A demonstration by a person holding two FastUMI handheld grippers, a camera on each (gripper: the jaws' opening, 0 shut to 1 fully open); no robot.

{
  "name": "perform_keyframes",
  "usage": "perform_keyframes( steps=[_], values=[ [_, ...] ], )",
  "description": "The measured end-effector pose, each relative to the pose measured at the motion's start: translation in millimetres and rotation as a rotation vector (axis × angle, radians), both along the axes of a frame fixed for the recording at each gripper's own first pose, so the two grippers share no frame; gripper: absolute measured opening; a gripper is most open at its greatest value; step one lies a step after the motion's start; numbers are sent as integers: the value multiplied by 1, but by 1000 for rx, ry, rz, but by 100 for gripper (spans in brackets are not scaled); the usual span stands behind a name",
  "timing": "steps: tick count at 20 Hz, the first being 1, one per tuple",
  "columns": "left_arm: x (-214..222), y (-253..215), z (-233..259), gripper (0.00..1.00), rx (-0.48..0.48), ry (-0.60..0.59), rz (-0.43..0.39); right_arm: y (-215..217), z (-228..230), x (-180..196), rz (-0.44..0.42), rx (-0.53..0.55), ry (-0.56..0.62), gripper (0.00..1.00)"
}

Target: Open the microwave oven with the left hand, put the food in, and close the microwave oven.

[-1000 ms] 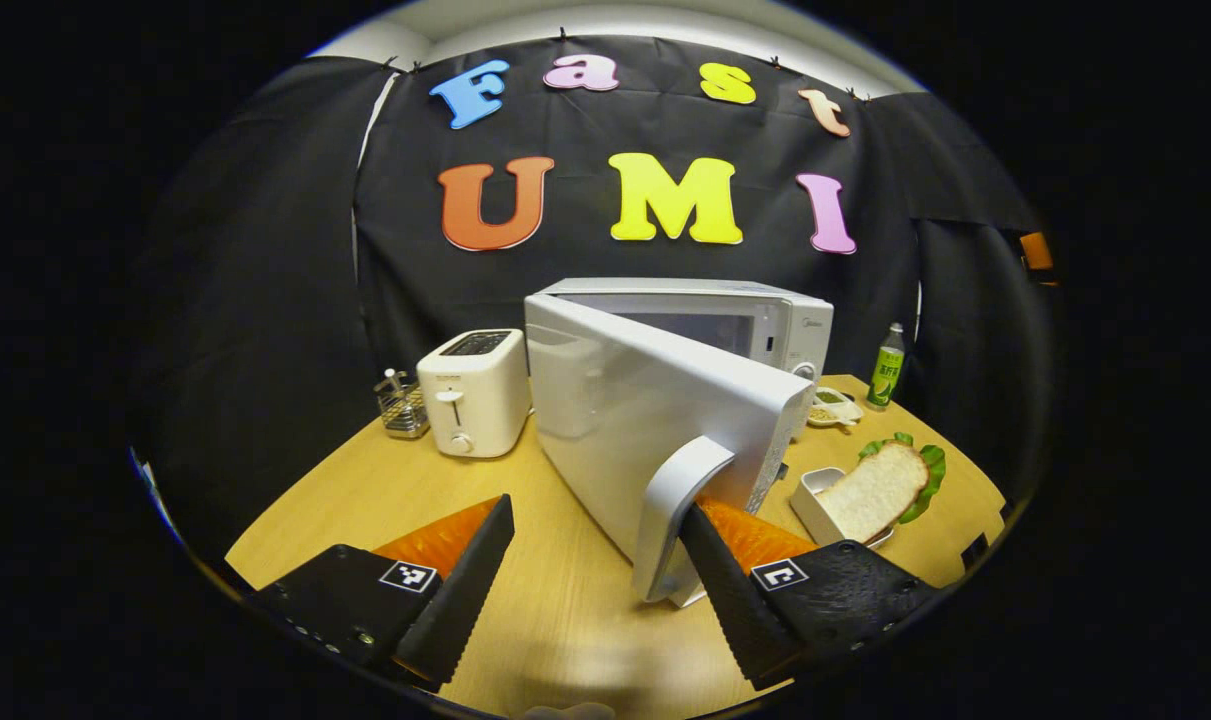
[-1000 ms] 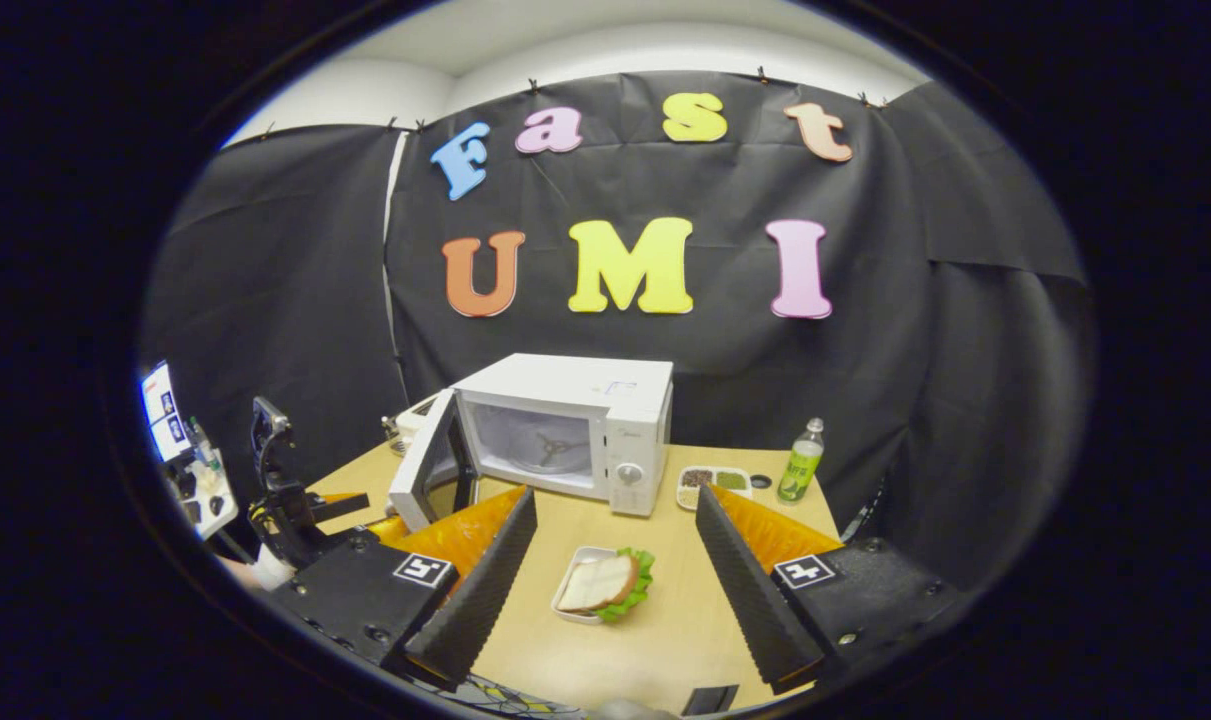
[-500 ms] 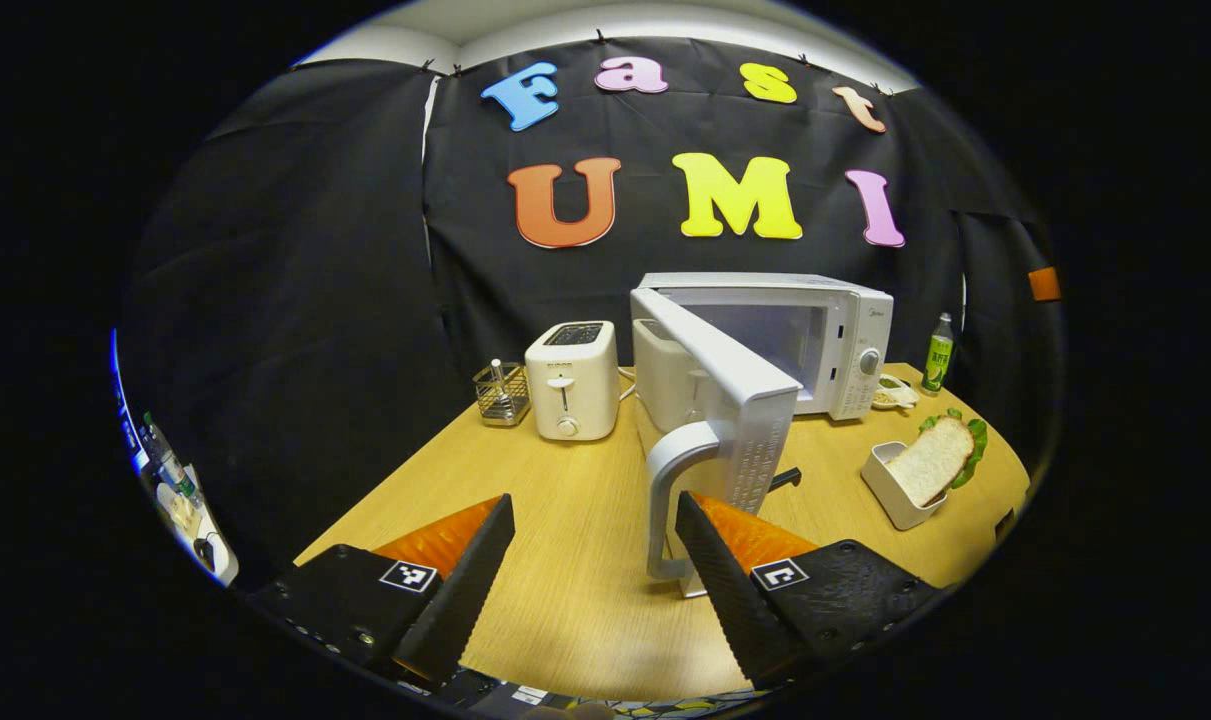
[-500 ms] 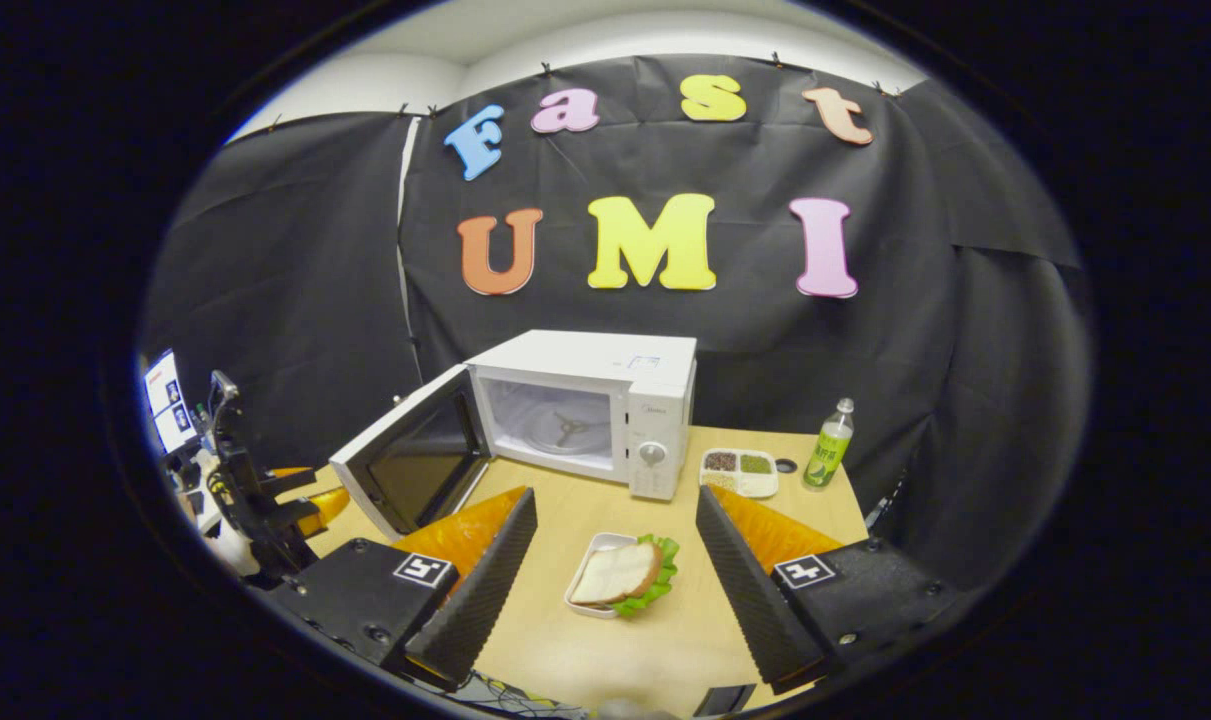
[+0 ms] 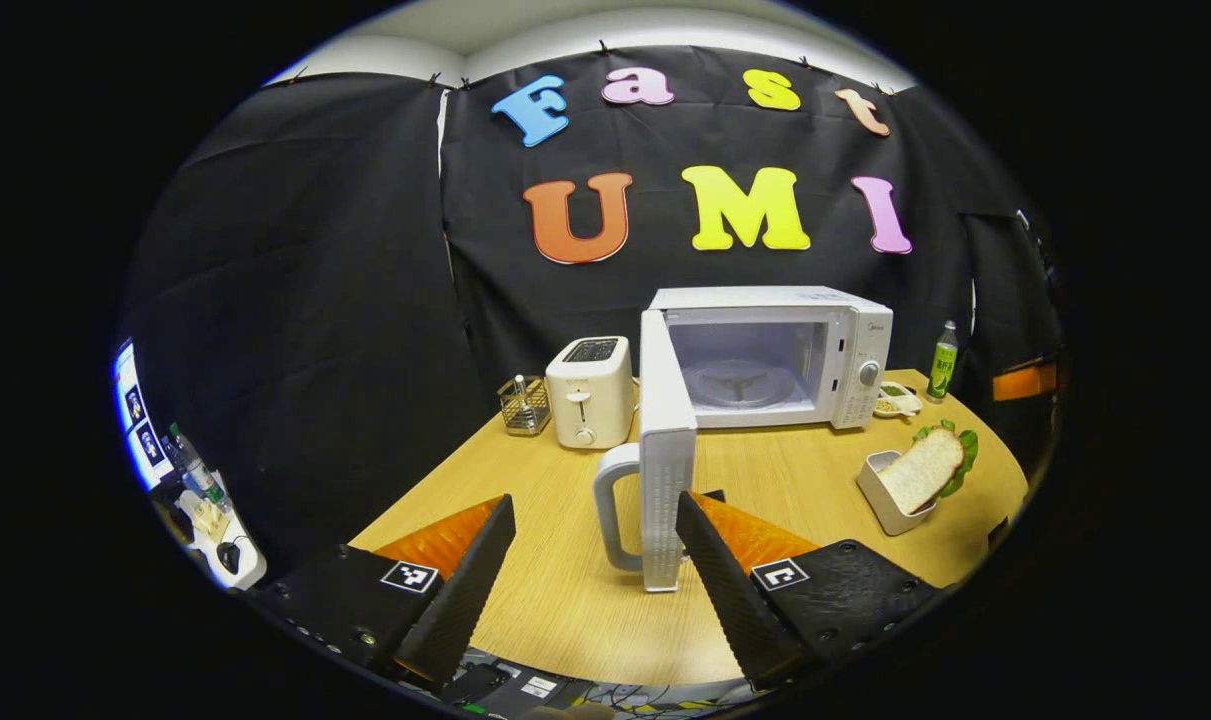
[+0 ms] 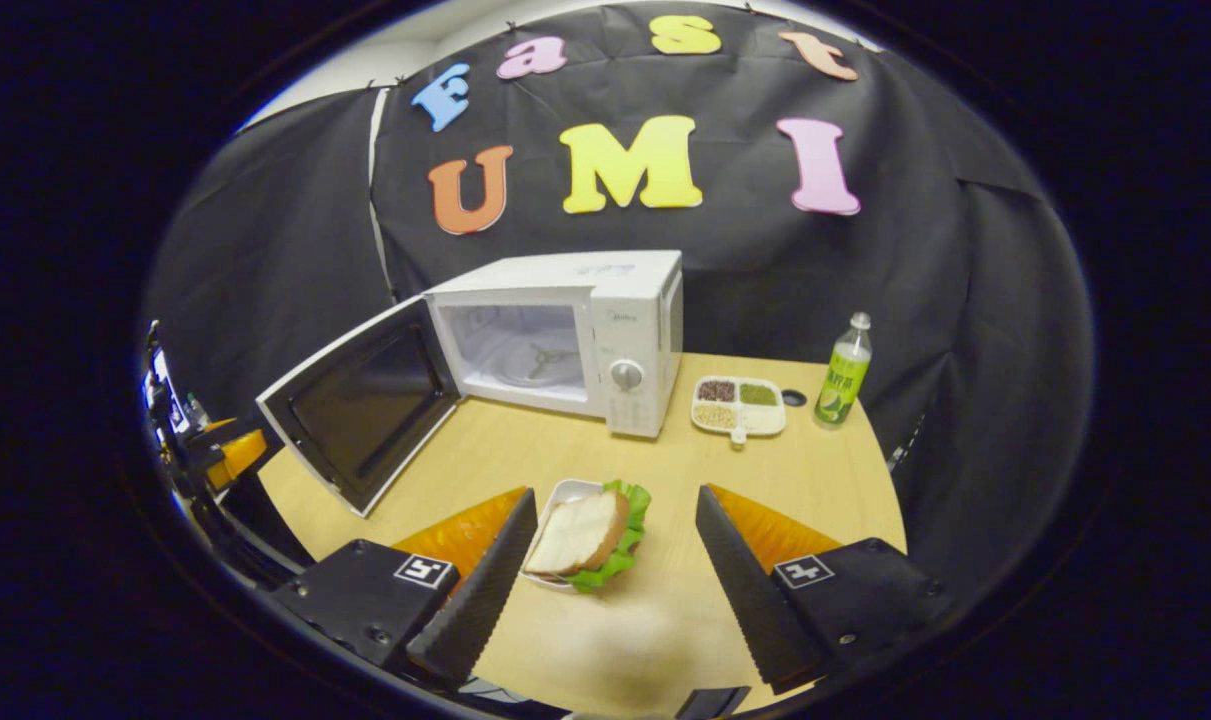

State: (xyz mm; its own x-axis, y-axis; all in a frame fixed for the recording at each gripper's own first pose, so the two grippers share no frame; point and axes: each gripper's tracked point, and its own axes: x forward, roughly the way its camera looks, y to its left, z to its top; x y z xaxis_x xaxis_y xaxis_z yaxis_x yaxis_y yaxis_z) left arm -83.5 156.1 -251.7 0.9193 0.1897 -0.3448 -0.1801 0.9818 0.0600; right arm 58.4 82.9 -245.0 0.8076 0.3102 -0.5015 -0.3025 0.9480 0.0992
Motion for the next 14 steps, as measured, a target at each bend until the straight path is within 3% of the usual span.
perform_keyframes(
  steps=[5, 6, 7, 9, 14],
  values=[
    [-1, -41, 38, 98, 29, -24, 1, 7, -60, 27, 69, 108, 195, 95],
    [1, -51, 47, 97, 32, -30, -2, 8, -69, 32, 81, 134, 235, 84],
    [3, -61, 55, 97, 37, -36, -1, 12, -76, 36, 99, 170, 283, 93],
    [9, -78, 67, 97, 37, -45, 12, 24, -88, 39, 132, 251, 374, 76],
    [15, -106, 81, 96, 35, -44, 77, 35, -95, 44, 192, 362, 518, 59]
  ],
)
